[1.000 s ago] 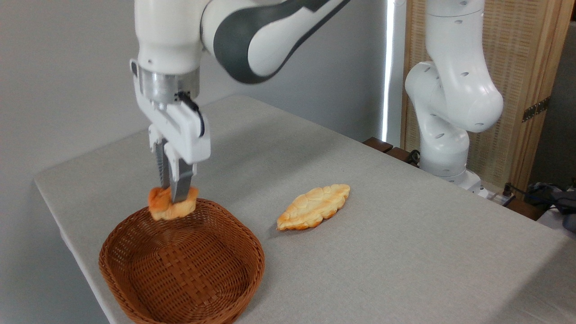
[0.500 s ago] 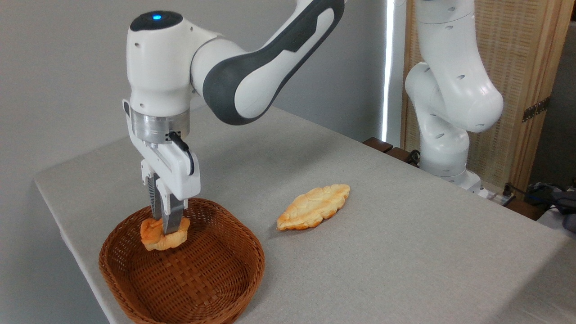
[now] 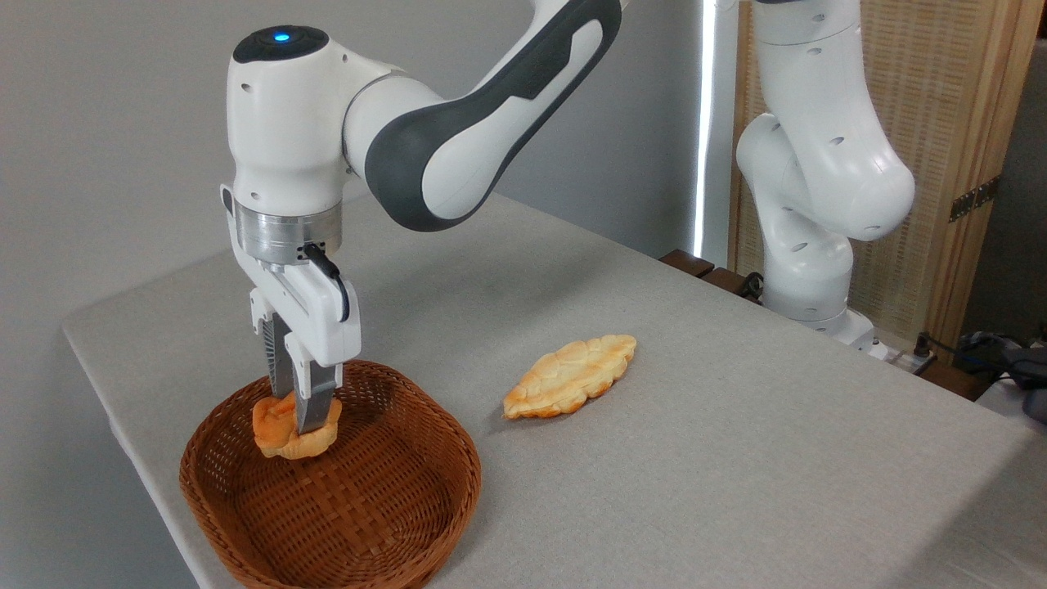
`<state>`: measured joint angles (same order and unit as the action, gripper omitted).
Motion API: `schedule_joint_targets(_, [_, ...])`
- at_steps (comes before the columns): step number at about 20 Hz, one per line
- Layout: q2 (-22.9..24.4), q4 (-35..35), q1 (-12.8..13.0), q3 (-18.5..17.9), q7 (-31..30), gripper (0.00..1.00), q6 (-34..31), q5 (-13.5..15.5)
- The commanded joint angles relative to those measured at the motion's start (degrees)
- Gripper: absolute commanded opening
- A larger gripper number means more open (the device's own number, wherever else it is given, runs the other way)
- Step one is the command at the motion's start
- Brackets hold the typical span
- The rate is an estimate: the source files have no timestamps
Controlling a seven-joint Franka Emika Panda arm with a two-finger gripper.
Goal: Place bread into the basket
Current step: 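Lower the bun into the basket and open the gripper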
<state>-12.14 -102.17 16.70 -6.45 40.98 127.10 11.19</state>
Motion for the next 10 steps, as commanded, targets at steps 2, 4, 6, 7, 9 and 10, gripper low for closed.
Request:
schedule_joint_targets(2, [-0.1, 0.4, 0.0, 0.0, 1.0, 0.93, 0.2, 0.3])
schedule_joint_targets(4, [-0.1, 0.4, 0.0, 0.0, 0.9, 0.99, 0.2, 0.3])
schedule_joint_targets(6, [-0.1, 0.4, 0.0, 0.1, 0.9, 1.00, 0.0, 0.3])
schedule_joint_targets(7, [-0.1, 0.4, 0.1, 0.2, 0.9, 1.00, 0.0, 0.3])
schedule_joint_targets(9, [-0.1, 0.4, 0.0, 0.2, 0.9, 1.00, -0.1, 0.3])
schedule_joint_targets(10, [-0.1, 0.4, 0.1, 0.2, 0.9, 1.00, -0.1, 0.3])
